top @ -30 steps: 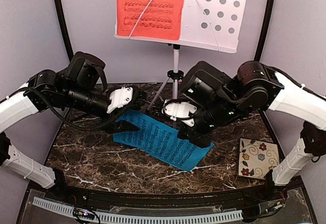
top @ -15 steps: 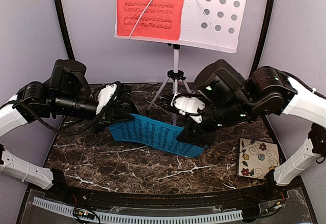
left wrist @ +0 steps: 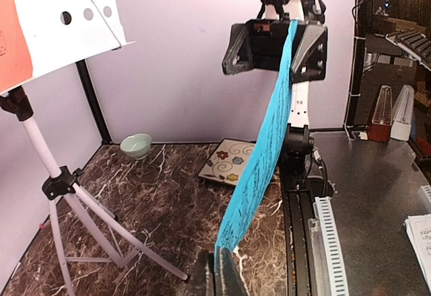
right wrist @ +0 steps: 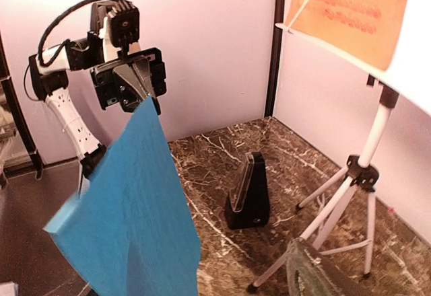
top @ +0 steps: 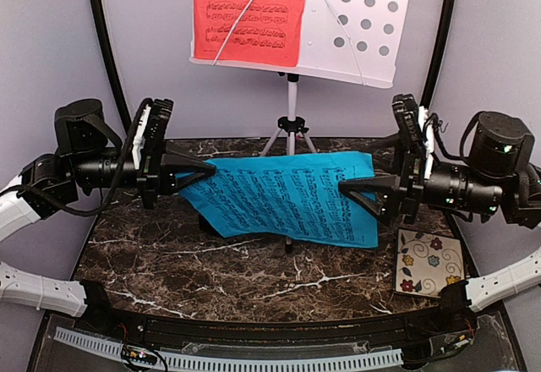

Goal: Set up the instrument practice props

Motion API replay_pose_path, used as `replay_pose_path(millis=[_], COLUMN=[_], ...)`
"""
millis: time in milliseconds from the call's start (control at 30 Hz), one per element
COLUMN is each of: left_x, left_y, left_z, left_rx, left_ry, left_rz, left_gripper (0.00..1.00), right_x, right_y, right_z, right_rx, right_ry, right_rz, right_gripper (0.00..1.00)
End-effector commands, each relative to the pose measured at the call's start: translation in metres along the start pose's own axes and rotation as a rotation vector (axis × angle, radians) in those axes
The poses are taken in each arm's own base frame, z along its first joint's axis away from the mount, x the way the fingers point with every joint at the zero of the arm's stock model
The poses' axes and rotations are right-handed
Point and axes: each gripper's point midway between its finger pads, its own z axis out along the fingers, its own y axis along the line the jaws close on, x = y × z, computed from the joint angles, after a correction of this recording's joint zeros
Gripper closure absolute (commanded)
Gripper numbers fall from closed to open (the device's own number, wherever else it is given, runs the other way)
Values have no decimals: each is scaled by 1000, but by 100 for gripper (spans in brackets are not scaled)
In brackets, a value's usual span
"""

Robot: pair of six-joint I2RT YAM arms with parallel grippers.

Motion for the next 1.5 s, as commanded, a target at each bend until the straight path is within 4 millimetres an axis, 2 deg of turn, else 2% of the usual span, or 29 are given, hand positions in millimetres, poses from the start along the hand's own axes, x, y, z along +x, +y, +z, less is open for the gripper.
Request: replay_pose_path(millis=[0,67,133,200,233,267,333,367,533,667,767,833,933,1100,1300,1433,1467], left_x=[-28,-30,-27,-19,-12,-10,6,11,25,33,45,49,50,49,54,60,58], left_y=[-8,-6,-4,-2,1,6,15,18,27,26,21,17,0,-11,-18,-20,-20], left_z=[1,0,0,3,5,6,9,10,14,21,28,33,48,65,73,73,72], left_rx=[84,85,83,73,56,30,-17,-34,-45,-56,-31,-5,75,130,162,165,161], left_ry=[-149,-171,-175,-150,-119,-102,-6,44,230,327,400,411,378,343,352,368,357], left_rz=[-44,-62,-68,-66,-75,-73,-79,-71,-24,63,123,140,149,150,166,162,155], left_gripper=[100,100,100,100,98,89,61,52,23,19,18,19,22,36,66,97,100], right_x=[5,7,5,1,0,0,-2,1,28,45,49,48,43,43,44,41,37], right_y=[6,6,2,-1,-3,-5,-7,-5,7,17,22,24,27,36,39,41,40], right_z=[17,17,14,11,11,11,14,17,38,51,56,57,58,59,58,58,57], right_rx=[-13,-10,5,22,33,41,57,52,1,-50,-82,-92,-109,-158,-181,-191,-187], right_ry=[-26,-29,-42,-52,-49,-36,8,43,260,394,430,433,426,442,472,482,468], right_rz=[23,28,28,26,23,13,-11,-27,-117,-166,-181,-187,-188,-194,-199,-187,-179], right_gripper=[31,47,68,92,98,100,100,100,100,100,100,100,100,100,100,100,100])
